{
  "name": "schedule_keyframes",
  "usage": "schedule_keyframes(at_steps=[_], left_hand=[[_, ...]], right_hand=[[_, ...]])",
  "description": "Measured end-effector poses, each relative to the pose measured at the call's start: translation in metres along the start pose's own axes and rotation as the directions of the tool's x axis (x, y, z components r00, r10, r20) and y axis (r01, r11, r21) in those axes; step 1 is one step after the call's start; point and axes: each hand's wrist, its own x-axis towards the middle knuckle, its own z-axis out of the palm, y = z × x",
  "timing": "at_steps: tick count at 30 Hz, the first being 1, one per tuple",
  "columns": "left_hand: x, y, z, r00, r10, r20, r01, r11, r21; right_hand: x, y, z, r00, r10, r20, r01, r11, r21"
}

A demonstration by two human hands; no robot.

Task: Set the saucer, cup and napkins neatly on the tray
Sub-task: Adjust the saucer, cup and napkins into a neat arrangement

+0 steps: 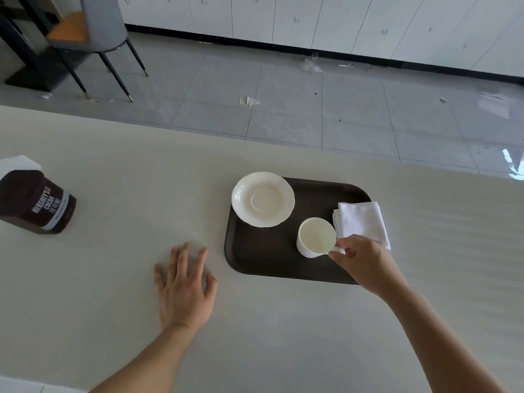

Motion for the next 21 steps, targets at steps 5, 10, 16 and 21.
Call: schedule_keyframes(at_steps=[5,10,16,21], left_hand=[[0.000,-0.001,0.001,1.000,0.005,-0.007,-0.005,1.000,0.004],[0.000,-0.002,0.003,1.000,0.012,-0.019,-0.012,1.000,0.011],[0.001,-0.005,0.007,1.000,0.017,-0.011,-0.017,1.000,0.021],[0.002,-0.007,0.009,1.000,0.014,-0.009,-0.014,1.000,0.023]], right_hand=[[-0.005,-0.001,0.008,0.995,-0.010,-0.100,0.010,1.000,0.006],[-0.008,-0.004,0.018,0.977,0.122,-0.176,-0.105,0.989,0.101],[0.003,-0.009,0.026,0.943,0.219,-0.252,-0.186,0.971,0.151],[0.021,-0.020,0.034,0.904,0.335,-0.266,-0.275,0.931,0.239]])
